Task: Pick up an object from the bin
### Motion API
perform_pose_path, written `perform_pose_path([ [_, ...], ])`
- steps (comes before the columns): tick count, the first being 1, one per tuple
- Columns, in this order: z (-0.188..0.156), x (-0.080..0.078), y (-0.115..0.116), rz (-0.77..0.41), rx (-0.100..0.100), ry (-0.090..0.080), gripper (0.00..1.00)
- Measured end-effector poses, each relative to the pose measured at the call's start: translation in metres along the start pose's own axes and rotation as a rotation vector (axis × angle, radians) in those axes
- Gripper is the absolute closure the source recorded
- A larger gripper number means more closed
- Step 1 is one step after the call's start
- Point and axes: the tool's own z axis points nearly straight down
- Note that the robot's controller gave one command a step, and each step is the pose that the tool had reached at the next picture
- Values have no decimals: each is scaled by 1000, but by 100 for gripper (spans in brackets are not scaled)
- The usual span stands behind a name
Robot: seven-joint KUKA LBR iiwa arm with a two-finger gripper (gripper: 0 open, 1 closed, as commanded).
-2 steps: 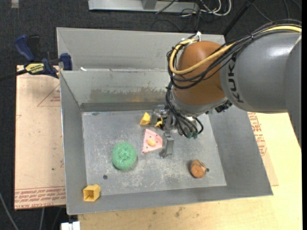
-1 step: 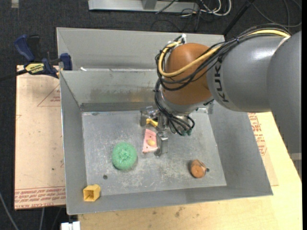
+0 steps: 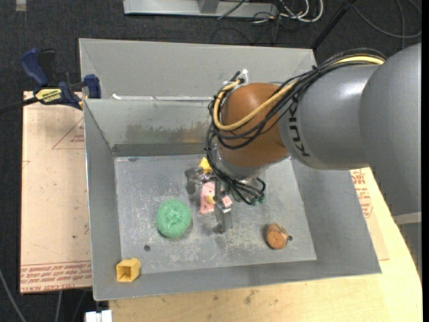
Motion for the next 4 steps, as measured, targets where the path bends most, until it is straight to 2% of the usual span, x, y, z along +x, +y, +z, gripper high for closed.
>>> perform_pose_path([
  [1, 20, -1, 15, -93, -2, 5, 0],
  [2, 27, -13, 30, -279, -2, 1, 100],
  [3, 27, -13, 30, -279, -3, 1, 0],
  [4, 27, -13, 30, -279, -3, 2, 0],
])
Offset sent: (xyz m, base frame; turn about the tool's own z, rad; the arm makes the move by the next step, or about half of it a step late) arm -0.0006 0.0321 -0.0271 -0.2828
